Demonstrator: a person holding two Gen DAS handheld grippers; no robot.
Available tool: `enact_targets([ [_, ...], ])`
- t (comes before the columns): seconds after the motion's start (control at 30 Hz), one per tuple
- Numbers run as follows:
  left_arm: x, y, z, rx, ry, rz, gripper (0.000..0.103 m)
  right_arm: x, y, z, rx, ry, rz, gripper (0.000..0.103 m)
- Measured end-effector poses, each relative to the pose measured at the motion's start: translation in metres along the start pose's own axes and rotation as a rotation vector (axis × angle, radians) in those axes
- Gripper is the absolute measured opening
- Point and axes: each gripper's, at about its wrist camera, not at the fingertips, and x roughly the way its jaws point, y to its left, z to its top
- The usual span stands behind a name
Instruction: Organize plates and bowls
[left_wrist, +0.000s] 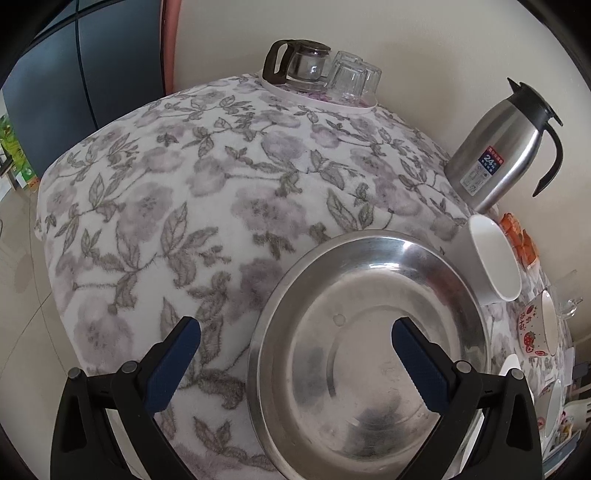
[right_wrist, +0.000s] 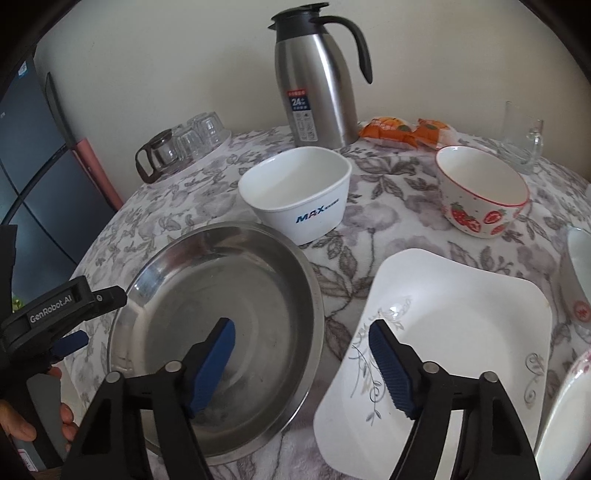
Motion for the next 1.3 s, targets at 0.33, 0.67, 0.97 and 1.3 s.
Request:
enact_targets([
  [0.33, 0.020, 0.012, -0.002, -0.054, 0.095, -0.061, 0.102, 0.021, -0.005, 0.006, 0.018, 0.055, 0.064, 0.040],
  [0.67, 0.033, 0.013, -0.003, -0.070, 0.138, -0.104, 0.062, 0.026, -0.013, 0.012, 0.050, 0.054, 0.099, 0.031],
  [0.97, 0.039, 0.018, -0.004, -0.087, 0.144, -0.100, 0.051, 0.031, -0.016, 0.013, 0.065, 0.059, 0.117, 0.031],
  [1.3, 0.038, 0.027, -0.006, -0.100, 0.135, -0.081, 0.038, 0.044, -0.016, 0.006, 0.067, 0.105, 0.117, 0.027],
])
